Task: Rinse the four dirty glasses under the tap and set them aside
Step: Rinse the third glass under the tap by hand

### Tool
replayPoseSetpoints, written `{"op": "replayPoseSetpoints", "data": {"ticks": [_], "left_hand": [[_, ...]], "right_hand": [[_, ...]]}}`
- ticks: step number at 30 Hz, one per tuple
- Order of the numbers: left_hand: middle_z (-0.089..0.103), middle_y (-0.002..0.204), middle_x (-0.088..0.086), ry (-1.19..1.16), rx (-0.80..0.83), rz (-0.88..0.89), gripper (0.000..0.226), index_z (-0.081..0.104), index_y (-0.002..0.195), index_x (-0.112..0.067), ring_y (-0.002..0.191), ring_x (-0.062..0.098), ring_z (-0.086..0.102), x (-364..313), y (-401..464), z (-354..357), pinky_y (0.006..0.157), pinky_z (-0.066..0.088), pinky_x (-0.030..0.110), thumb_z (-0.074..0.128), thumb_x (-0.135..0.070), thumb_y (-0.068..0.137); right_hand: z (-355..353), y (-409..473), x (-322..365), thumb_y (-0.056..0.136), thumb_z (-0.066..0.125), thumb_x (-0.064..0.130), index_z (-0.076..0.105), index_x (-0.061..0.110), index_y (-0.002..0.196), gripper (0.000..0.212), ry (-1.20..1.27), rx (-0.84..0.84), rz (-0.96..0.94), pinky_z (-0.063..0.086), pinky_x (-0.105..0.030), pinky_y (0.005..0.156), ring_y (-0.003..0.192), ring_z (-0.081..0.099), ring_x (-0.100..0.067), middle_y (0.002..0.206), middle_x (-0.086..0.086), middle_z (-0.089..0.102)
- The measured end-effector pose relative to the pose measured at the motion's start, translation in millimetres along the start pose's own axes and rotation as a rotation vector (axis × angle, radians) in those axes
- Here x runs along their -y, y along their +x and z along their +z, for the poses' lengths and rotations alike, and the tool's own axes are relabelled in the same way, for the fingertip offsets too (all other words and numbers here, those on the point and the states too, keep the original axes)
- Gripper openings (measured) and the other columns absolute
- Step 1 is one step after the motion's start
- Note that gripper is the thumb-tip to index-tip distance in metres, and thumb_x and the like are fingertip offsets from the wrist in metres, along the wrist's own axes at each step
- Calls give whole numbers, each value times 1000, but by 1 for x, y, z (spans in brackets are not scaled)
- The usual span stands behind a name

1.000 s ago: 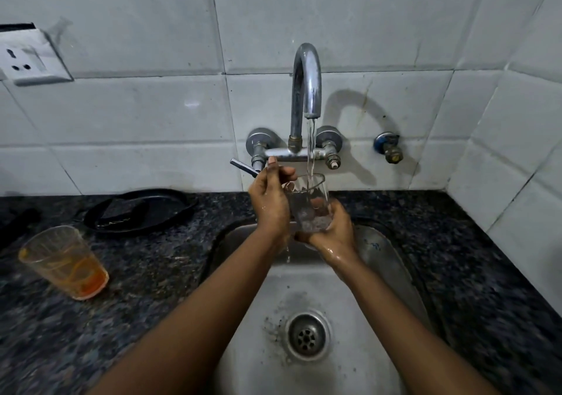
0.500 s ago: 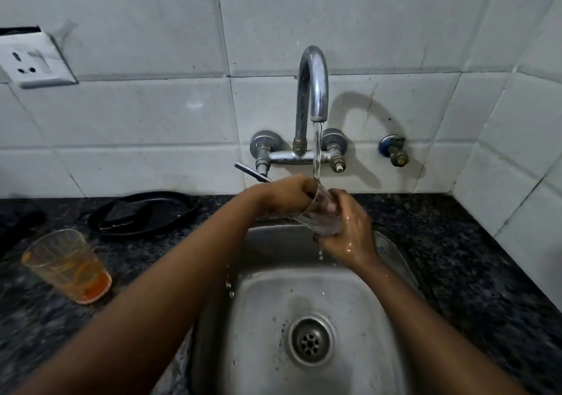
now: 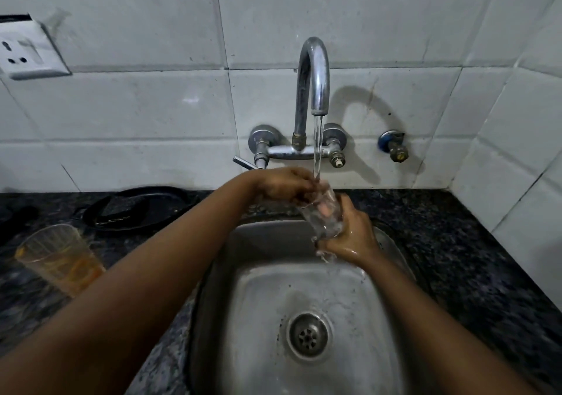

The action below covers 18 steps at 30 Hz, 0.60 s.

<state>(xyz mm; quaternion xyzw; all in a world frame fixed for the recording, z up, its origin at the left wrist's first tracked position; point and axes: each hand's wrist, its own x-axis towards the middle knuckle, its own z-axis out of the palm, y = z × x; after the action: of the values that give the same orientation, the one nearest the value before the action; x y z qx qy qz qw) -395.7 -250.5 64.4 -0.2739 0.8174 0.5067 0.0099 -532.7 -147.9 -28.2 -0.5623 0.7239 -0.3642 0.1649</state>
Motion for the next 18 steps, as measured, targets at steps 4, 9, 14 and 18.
{"op": "replayPoseSetpoints", "data": {"ticks": [4, 9, 14, 18], "left_hand": [[63, 97, 14, -30, -356, 72, 35, 58, 99, -6, 93, 29, 62, 10, 9, 39, 87, 52, 40, 41, -37, 96], [62, 61, 15, -159, -1034, 127, 34, 59, 67, -9, 57, 31, 59, 27, 28, 81, 60, 54, 46, 56, -34, 90], [46, 39, -7, -694, -972, 233, 39, 46, 51, -16, 35, 6, 40, 29, 15, 76, 44, 40, 23, 62, -21, 86], [43, 39, -7, -695, -938, 182, 41, 45, 50, -16, 36, 8, 38, 23, 12, 72, 45, 36, 22, 64, -29, 85]], "right_hand": [[2, -10, 7, 56, 86, 23, 15, 26, 144, 113, -83, -8, 55, 53, -38, 80, 102, 61, -36, 119, -15, 62], [23, -20, 25, 61, 83, 29, -8, 34, 146, 124, -117, 36, 37, 48, -41, 94, 120, 50, -28, 142, -9, 41], [-2, -37, 22, 65, 75, -3, 37, 33, 133, 86, 951, 433, 331, 58, -50, 73, 88, 68, -29, 117, -13, 62], [-4, -39, 39, 75, 72, 6, 39, 24, 126, 63, 652, 304, 353, 58, -43, 70, 82, 68, -29, 108, -14, 64]]}}
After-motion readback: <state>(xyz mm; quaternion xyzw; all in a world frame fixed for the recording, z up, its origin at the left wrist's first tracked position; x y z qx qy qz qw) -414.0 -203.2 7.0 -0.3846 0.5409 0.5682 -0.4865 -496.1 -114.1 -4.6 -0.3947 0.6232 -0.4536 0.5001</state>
